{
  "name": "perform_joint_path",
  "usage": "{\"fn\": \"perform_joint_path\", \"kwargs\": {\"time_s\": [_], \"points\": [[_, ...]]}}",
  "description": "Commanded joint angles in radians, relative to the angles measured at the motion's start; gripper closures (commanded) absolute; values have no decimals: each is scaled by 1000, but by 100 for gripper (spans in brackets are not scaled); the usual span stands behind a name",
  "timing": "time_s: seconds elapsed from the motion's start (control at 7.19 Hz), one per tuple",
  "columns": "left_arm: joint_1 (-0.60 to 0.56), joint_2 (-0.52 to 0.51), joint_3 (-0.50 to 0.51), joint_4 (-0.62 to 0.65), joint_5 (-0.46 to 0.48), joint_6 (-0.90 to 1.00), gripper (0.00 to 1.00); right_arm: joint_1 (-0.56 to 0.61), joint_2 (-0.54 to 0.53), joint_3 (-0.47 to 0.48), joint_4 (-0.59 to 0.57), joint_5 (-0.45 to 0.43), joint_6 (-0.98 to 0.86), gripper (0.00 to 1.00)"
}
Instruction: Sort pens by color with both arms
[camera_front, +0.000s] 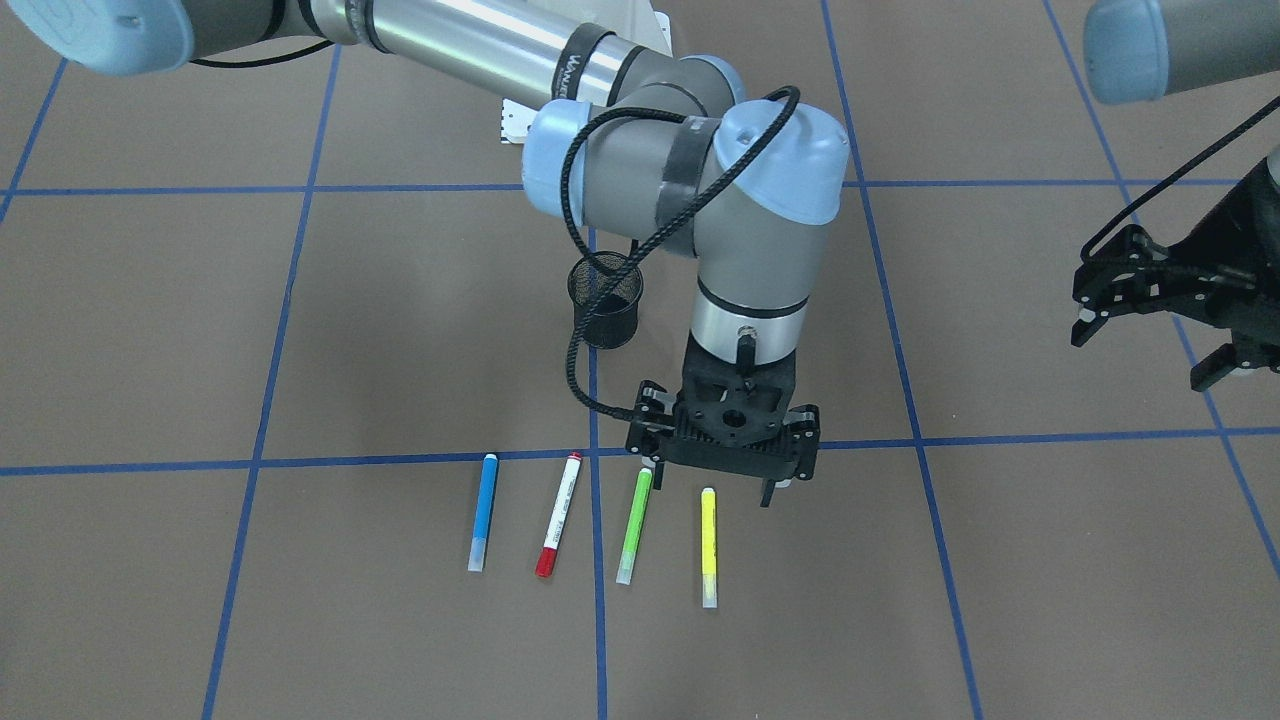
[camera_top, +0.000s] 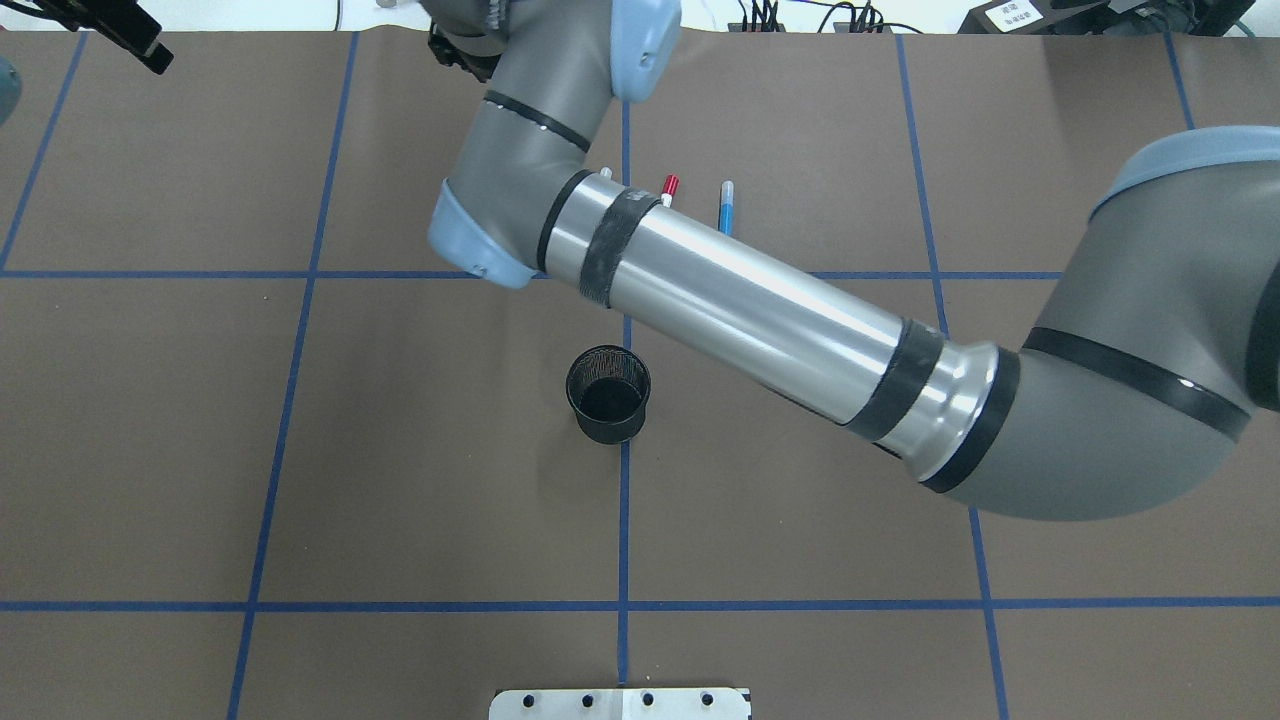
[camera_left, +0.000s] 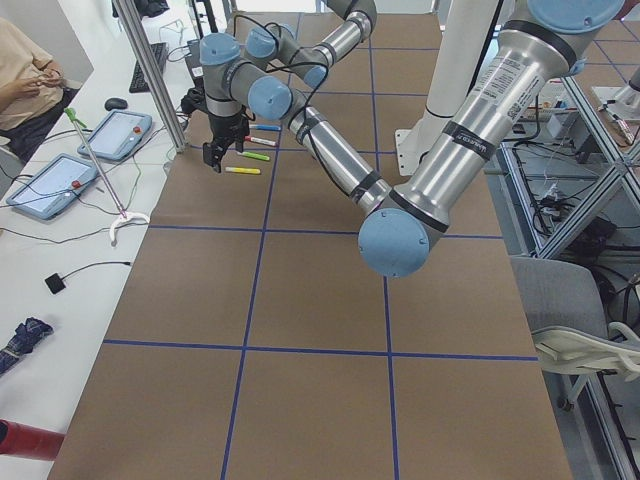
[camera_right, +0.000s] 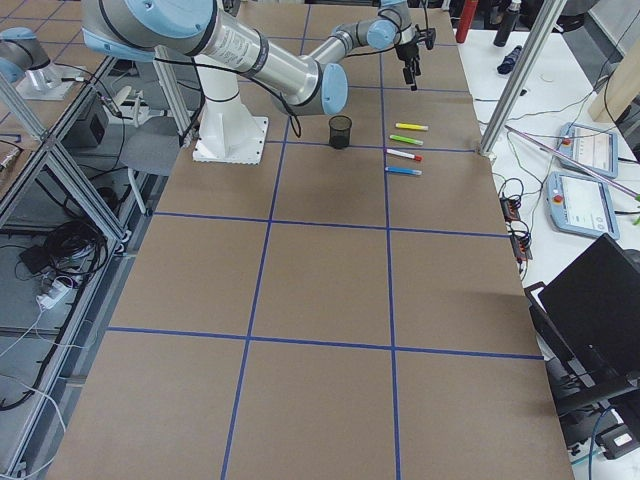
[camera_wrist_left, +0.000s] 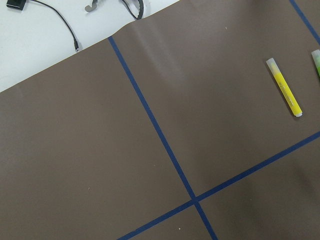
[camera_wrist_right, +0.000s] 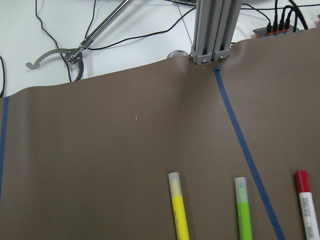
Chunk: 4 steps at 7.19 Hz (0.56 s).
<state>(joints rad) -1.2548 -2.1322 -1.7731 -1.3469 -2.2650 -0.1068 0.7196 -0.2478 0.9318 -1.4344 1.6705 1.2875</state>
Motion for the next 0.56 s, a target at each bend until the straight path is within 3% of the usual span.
{"fn": "perform_joint_path", "kwargs": {"time_s": [0.0, 0.42], "points": [[0, 6, 1, -1, -1, 1, 1, 120, -252, 294, -18, 137, -146, 0], [-8, 12, 1, -3, 8, 6, 1, 320, -772, 747, -17, 341, -507, 0]]}}
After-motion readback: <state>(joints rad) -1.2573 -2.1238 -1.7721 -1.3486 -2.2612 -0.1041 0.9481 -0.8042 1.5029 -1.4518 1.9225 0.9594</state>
